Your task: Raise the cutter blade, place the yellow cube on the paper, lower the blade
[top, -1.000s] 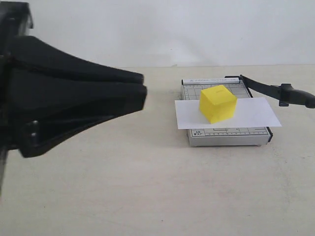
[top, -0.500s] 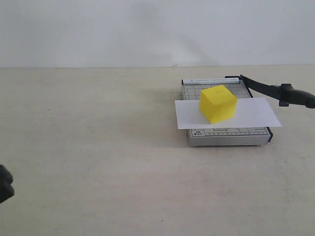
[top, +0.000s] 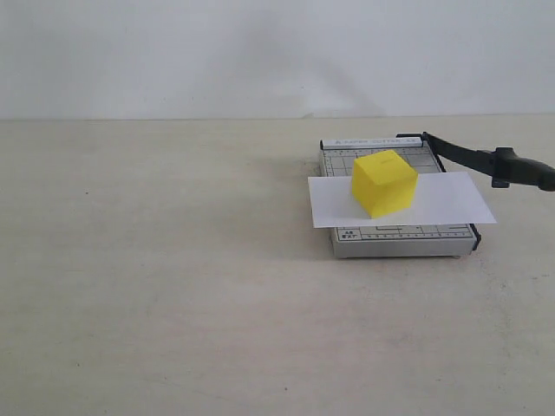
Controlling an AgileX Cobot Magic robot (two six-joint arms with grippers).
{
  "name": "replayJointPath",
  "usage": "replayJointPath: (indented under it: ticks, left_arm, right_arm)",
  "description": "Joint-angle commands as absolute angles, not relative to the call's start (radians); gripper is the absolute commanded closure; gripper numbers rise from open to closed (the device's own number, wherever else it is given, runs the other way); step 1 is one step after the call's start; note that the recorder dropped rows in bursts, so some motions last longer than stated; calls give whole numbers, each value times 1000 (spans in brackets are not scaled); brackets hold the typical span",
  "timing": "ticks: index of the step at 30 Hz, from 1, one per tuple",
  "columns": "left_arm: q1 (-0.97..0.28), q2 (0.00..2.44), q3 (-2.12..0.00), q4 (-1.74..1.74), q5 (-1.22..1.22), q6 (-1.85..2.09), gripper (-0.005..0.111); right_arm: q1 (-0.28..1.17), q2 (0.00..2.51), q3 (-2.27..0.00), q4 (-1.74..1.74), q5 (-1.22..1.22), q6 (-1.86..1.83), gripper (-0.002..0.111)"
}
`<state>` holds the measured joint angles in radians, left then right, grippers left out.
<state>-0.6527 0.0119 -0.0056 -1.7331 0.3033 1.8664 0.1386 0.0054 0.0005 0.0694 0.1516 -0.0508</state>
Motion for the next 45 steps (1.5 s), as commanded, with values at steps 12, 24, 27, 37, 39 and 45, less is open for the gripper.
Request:
replayJointPath:
  ticks: [12,24,27,37,39,45]
  left_arm:
    - [-619,0,0,-1744,292,1780,102]
    - [-619,0,0,-1281,289,1780,102]
    - [-617,0,0,-1080,330,1730,102]
    - [-374,0,0,-512,339,446,102]
    - [-295,0,0,-402,305,275,102]
    - [-114,0,0,-146,298,-60,102]
  right_arm:
    - [138,0,0,73,146,-54,108]
    - [138,0,0,73,146,-54,108]
    - [138,0,0,73,146,-54,108]
    - [138,0,0,73,146,-54,108]
    - [138,0,0,73,146,-54,108]
    - [138,0,0,73,146,-54,108]
